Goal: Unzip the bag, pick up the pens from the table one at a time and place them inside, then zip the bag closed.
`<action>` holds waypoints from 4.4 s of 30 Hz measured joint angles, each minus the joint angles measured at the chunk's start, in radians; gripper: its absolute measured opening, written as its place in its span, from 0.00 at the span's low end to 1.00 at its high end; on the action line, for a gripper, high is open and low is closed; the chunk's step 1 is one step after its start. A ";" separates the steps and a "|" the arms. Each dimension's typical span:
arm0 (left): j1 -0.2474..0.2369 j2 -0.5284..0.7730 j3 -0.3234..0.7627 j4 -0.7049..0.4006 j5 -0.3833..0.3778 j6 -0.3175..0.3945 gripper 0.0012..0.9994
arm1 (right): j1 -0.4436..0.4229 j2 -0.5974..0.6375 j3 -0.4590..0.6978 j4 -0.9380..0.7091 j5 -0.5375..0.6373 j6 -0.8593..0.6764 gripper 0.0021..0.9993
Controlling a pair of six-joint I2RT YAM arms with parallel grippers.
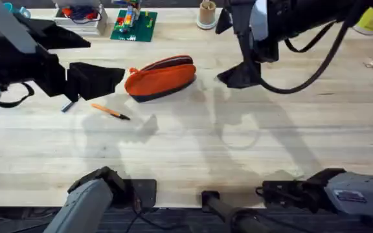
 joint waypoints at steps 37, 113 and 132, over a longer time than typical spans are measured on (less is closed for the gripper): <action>0.000 0.000 0.000 -0.001 0.000 -0.018 1.00 | 0.123 0.118 0.002 0.206 -0.084 -0.126 0.03; 0.000 0.000 0.000 -0.015 0.000 -0.021 1.00 | 0.006 0.519 0.009 0.452 -0.277 -0.028 0.99; 0.000 0.000 0.000 -0.015 0.000 -0.021 1.00 | -0.003 0.494 0.009 0.430 -0.281 0.081 1.00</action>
